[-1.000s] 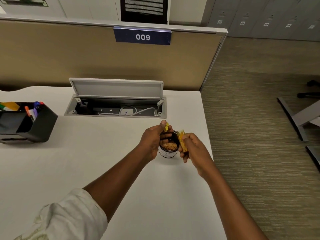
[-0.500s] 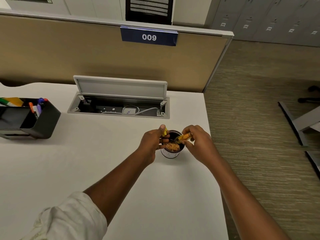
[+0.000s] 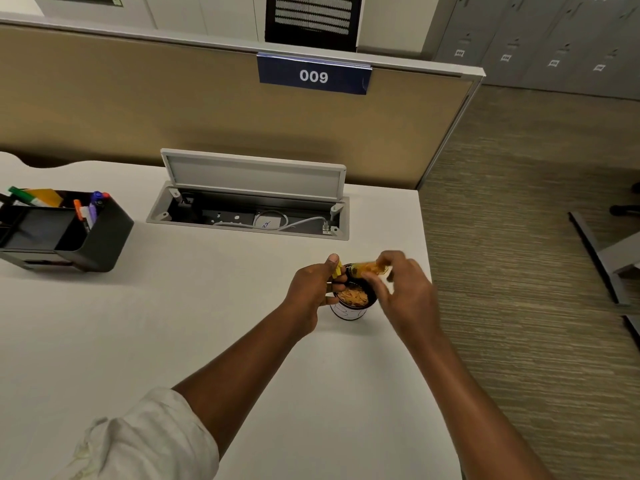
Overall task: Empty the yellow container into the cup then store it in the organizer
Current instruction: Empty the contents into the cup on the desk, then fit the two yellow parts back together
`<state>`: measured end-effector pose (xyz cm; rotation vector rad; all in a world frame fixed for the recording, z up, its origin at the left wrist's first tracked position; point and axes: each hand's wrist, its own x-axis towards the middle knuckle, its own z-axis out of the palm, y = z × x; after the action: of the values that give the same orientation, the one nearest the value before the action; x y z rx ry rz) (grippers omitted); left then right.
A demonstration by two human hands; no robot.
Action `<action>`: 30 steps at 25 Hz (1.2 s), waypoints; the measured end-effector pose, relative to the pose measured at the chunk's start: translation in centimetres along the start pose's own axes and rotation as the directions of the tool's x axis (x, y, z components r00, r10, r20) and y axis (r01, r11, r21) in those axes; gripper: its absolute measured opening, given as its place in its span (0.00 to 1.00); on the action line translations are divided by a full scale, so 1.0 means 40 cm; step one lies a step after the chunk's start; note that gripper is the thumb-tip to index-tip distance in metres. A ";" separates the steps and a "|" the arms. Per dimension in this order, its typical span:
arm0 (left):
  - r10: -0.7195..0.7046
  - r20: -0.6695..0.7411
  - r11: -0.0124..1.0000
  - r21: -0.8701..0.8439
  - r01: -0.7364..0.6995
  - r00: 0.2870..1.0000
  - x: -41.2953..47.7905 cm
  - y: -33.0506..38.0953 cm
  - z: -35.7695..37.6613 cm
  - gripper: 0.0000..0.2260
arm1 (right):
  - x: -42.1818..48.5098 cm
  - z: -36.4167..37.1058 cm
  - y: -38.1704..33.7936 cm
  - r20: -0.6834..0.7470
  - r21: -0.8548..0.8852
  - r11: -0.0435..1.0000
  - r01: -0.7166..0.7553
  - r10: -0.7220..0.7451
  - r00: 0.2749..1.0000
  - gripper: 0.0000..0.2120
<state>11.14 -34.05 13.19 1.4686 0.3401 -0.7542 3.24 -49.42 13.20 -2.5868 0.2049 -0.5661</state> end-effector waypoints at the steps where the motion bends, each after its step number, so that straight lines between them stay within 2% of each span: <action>1: 0.008 0.002 1.000 -0.002 -0.008 1.000 -0.001 -0.002 -0.002 0.17 | -0.011 0.015 -0.004 0.028 -0.014 1.000 0.018 -0.018 0.999 0.11; 2: 0.013 0.005 1.000 0.002 -0.013 1.000 -0.003 -0.002 -0.003 0.18 | -0.021 0.028 -0.004 0.038 -0.023 0.999 0.035 -0.034 0.999 0.11; 6: 0.023 -0.019 0.999 0.032 -0.022 1.000 -0.006 0.005 -0.002 0.19 | -0.021 0.048 0.007 -0.124 0.027 0.996 0.086 -0.082 0.989 0.12; 8: 0.020 -0.039 0.998 0.062 -0.018 0.999 -0.009 0.005 0.002 0.20 | -0.029 0.055 0.005 -0.161 0.063 0.995 0.079 -0.068 0.985 0.13; 12: 0.035 -0.051 0.998 0.063 -0.032 0.998 -0.012 0.006 0.005 0.19 | -0.042 0.077 0.005 -0.104 0.103 0.994 0.033 -0.022 0.994 0.14; 15: 0.034 -0.063 0.999 0.041 -0.032 0.997 -0.013 0.007 0.005 0.19 | -0.040 0.072 0.007 -0.095 0.255 0.962 -0.095 0.122 0.988 0.14; 17: 0.044 -0.048 0.999 0.000 -0.044 0.998 -0.014 0.007 0.006 0.18 | -0.046 0.062 -0.001 -0.077 0.482 0.846 -0.228 0.300 0.951 0.14; 18: 0.049 -0.035 0.998 -0.025 -0.050 0.998 -0.017 0.008 0.006 0.17 | -0.049 0.057 -0.010 -0.049 0.607 0.739 -0.291 0.400 0.915 0.14; 20: 0.062 -0.016 0.996 -0.068 -0.063 0.998 -0.025 0.009 0.007 0.16 | -0.055 0.046 -0.032 0.093 0.802 0.447 -0.395 0.560 0.823 0.15; 21: 0.070 -0.007 0.994 -0.088 -0.070 0.998 -0.028 0.007 0.008 0.16 | -0.062 0.043 -0.045 0.169 0.845 0.320 -0.428 0.599 0.783 0.16; 23: 0.098 0.008 0.989 -0.113 -0.096 0.995 -0.038 0.004 0.010 0.16 | -0.078 0.037 -0.075 0.273 0.871 0.159 -0.464 0.629 0.728 0.14; 26: 0.136 0.006 0.979 -0.157 -0.133 0.991 -0.059 0.003 0.012 0.16 | -0.096 0.026 -0.120 0.371 0.895 -0.066 -0.442 0.661 0.652 0.10; 30: 0.166 0.000 0.961 -0.224 -0.161 0.986 -0.104 0.004 0.009 0.13 | -0.112 0.007 -0.181 0.468 0.877 -0.250 -0.411 0.640 0.610 0.08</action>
<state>8.11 -33.36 15.98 1.2593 0.2756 -0.5771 -0.38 -41.91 14.89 -0.7655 0.7127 -0.3208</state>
